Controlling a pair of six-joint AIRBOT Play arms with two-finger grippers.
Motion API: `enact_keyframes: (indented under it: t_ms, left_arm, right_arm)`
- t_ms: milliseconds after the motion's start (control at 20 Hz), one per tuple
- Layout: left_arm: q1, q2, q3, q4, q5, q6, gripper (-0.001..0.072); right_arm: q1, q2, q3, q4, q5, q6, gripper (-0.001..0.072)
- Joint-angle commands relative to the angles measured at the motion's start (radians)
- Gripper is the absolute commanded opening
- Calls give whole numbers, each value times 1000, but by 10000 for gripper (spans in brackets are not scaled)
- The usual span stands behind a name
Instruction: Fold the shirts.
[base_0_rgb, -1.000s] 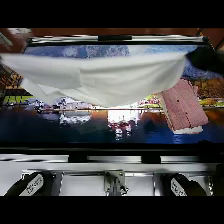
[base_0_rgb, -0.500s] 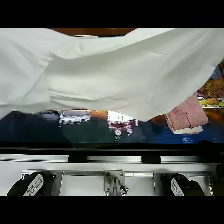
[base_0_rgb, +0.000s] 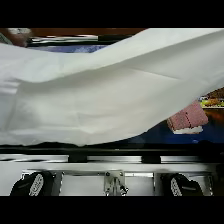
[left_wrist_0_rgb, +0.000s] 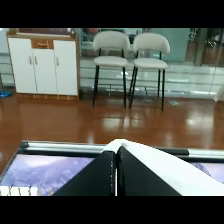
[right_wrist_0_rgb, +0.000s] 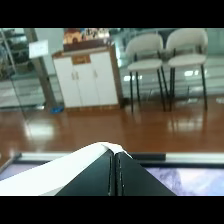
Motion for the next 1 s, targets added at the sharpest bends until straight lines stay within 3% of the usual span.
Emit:
enact_keyframes:
  t_ms: [0,150,250,450,550,650,950]
  left_arm:
    - [-2,44,5,35,83,-27,33]
    - [-2,48,5,-30,274,-27,33]
    - [-2,55,4,-42,302,-23,33]
    - [-2,75,4,24,115,-18,33]
    - [-2,101,4,33,10,43,33]
    - [-2,135,4,33,-7,76,33]
    - [-2,183,4,60,-91,63,33]
  right_arm:
    - [0,40,0,-38,109,0,47]
    - [0,42,0,-35,227,0,47]
    - [0,42,0,-35,221,0,47]
    - [0,52,0,-47,51,-6,47]
    - [0,74,0,-58,-40,-40,47]
    - [0,104,0,-83,-63,-44,47]
    - [0,170,0,-159,-126,-28,47]
